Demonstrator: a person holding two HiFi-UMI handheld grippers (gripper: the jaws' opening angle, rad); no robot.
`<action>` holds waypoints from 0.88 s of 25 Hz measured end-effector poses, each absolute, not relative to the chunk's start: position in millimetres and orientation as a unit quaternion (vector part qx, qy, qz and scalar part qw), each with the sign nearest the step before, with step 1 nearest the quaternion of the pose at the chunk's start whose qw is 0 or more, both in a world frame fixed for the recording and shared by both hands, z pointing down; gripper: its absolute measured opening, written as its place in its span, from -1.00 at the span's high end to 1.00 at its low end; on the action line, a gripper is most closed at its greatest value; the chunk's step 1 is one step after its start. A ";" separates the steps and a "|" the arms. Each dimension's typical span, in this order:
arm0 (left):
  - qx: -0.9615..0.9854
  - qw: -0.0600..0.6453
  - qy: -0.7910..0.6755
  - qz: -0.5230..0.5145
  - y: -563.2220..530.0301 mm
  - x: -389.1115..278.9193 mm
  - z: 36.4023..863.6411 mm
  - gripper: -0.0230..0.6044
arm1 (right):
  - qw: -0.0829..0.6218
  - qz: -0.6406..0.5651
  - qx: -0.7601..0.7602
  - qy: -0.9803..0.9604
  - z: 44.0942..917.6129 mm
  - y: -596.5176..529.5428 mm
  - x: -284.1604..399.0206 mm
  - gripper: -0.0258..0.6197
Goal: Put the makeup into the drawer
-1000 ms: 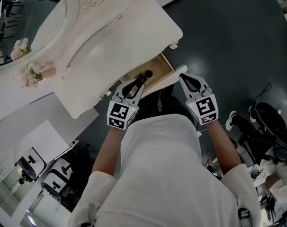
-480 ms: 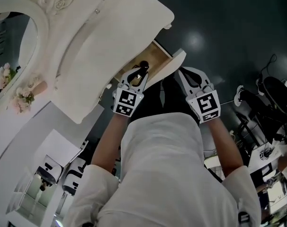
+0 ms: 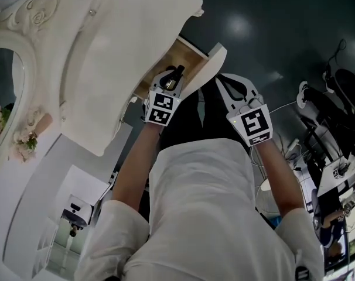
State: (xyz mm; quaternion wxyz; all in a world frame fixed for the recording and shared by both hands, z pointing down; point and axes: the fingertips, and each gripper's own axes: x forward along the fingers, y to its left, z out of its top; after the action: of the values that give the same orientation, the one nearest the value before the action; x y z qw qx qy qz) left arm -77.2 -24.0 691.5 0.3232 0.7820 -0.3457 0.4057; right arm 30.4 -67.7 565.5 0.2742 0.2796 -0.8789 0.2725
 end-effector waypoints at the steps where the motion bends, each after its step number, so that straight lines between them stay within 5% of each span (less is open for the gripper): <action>1: 0.776 0.328 -0.345 0.414 -24.1 -78.1 700.3 0.60 | 0.275 0.275 0.283 -0.877 569.0 -67.9 31.2 0.83; 22: 0.700 0.393 -0.262 0.536 -23.9 -62.9 805.2 0.60 | 0.263 0.320 0.346 -0.842 594.6 -58.1 70.0 0.83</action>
State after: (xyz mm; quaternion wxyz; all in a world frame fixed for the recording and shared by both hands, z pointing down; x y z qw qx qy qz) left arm -62.9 -23.9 805.2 0.3930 0.7001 -0.2615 0.5357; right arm 70.0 -58.1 594.6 0.2635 0.3465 -0.8415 0.3199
